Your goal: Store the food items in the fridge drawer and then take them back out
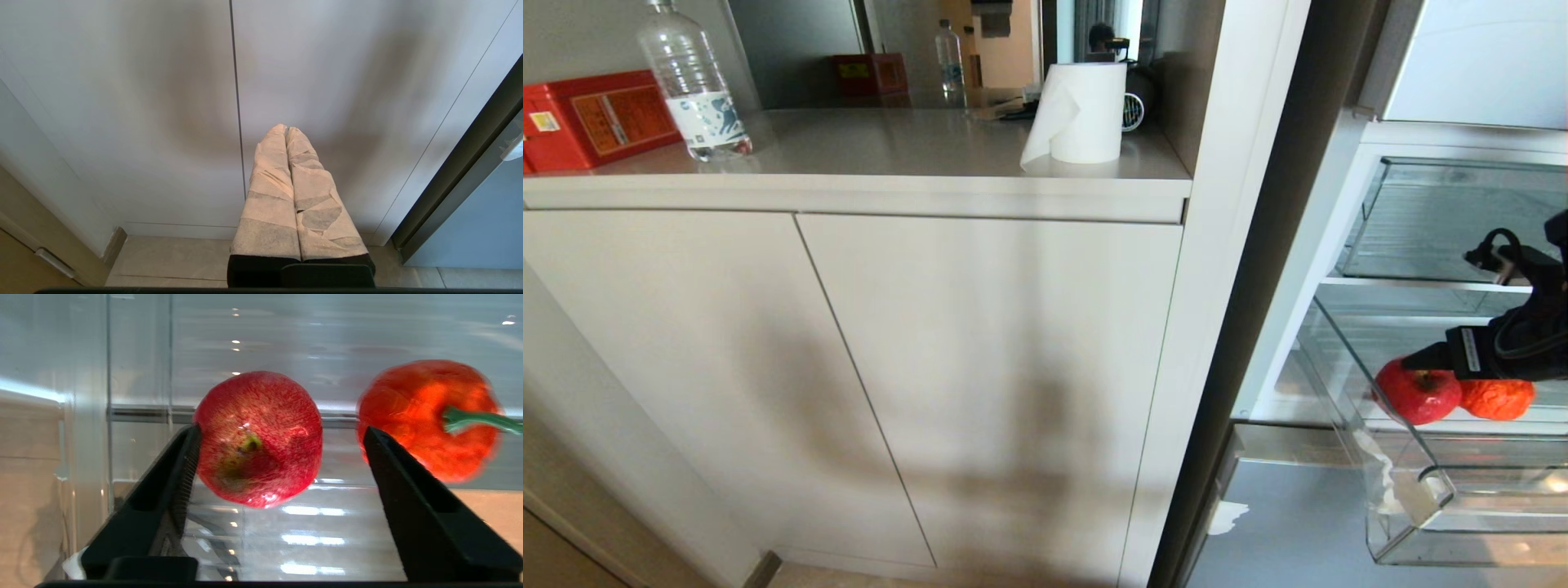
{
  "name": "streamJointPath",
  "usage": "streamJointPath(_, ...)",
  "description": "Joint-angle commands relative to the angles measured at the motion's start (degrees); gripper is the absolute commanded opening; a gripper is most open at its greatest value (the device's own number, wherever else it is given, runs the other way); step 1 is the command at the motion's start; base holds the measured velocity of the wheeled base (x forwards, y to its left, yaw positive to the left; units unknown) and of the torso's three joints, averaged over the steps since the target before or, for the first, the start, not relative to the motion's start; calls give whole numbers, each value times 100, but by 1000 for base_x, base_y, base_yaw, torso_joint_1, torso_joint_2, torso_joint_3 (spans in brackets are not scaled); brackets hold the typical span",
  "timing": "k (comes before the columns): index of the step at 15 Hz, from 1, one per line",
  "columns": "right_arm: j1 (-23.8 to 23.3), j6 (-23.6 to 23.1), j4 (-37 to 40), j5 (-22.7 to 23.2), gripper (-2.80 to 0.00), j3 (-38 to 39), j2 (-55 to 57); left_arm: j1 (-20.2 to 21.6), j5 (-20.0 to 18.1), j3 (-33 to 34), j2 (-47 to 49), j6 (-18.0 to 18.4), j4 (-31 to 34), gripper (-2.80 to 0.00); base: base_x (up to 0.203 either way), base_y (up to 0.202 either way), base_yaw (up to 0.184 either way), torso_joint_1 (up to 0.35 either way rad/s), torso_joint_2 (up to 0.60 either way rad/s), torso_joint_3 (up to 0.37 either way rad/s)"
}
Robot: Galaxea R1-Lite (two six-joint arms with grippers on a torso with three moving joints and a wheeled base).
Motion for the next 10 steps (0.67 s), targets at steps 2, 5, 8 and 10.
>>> streamJointPath(2,41,-8,-89,-10,0,-36,313,-3,2,0,7,-2,-1,-280,0,0,0,0,0,0)
streamJointPath(5,62,-8,-177,-7,0,-21,471,-7,2,0,7,-2,-1,-280,0,0,0,0,0,0)
streamJointPath(8,83,0,-174,11,0,11,461,-2,2,0,7,-2,-1,-280,0,0,0,0,0,0)
streamJointPath(10,85,0,-174,-5,0,26,456,-9,2,0,7,-2,-1,-280,0,0,0,0,0,0)
